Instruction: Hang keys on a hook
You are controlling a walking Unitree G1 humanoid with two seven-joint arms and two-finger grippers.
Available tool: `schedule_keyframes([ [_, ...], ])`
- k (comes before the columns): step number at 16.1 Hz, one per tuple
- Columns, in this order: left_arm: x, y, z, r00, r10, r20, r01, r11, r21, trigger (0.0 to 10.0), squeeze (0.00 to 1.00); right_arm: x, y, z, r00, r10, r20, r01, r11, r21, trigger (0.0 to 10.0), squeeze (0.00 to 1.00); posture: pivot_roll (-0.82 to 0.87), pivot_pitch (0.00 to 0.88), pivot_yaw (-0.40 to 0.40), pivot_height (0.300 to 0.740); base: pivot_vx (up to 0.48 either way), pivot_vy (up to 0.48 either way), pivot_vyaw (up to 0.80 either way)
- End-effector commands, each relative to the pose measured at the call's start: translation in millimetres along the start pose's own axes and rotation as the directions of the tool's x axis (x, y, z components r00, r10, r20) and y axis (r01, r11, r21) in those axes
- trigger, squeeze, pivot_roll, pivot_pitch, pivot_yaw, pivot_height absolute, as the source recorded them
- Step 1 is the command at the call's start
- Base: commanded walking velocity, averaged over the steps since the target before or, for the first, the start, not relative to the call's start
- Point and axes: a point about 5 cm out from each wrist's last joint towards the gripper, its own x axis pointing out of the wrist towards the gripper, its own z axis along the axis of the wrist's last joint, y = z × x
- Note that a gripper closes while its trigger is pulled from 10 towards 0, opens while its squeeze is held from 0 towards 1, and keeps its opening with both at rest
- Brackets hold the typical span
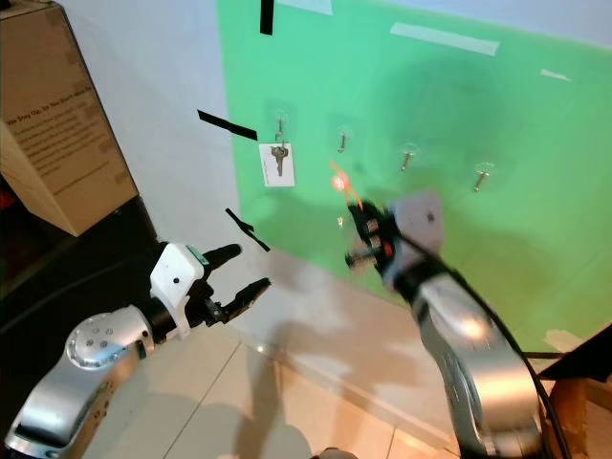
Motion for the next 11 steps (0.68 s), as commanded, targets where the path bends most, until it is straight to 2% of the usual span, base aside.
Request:
schedule_keyframes([
  [1, 0.6, -2.6, 6.9, 0.999, -0.046, 0.010, 0.046, 0.999, 0.009, 10.0, 0.00, 7.5, -0.6, -0.8, 0.999, 0.014, -0.029, -0.014, 1.000, 0.019, 10.0, 0.00, -0.08, 0.000, -0.014, 0.740, 0.000, 0.000, 0.00],
  [3, 1.2, -4.0, 13.1, 0.997, -0.076, 0.020, 0.075, 0.997, 0.011, 10.0, 0.00, 27.4, -2.9, 6.7, 0.999, 0.035, -0.027, -0.034, 0.999, 0.035, 10.0, 0.00, -0.07, 0.000, -0.016, 0.740, 0.000, 0.000, 0.00],
  [7, 0.8, -5.2, 20.5, 0.994, -0.099, 0.045, 0.100, 0.995, -0.003, 10.0, 0.00, 52.8, -10.7, 20.7, 1.000, 0.003, 0.012, -0.004, 0.998, 0.063, 10.0, 0.00, -0.05, 0.000, -0.024, 0.740, 0.000, 0.000, 0.00],
  [11, -1.8, -6.6, 21.3, 0.993, -0.106, 0.041, 0.107, 0.994, -0.011, 10.0, 0.00, 61.5, -10.9, 23.3, 1.000, 0.017, 0.023, -0.018, 0.997, 0.079, 10.0, 0.00, -0.05, 0.000, -0.028, 0.740, 0.000, 0.000, 0.00],
])
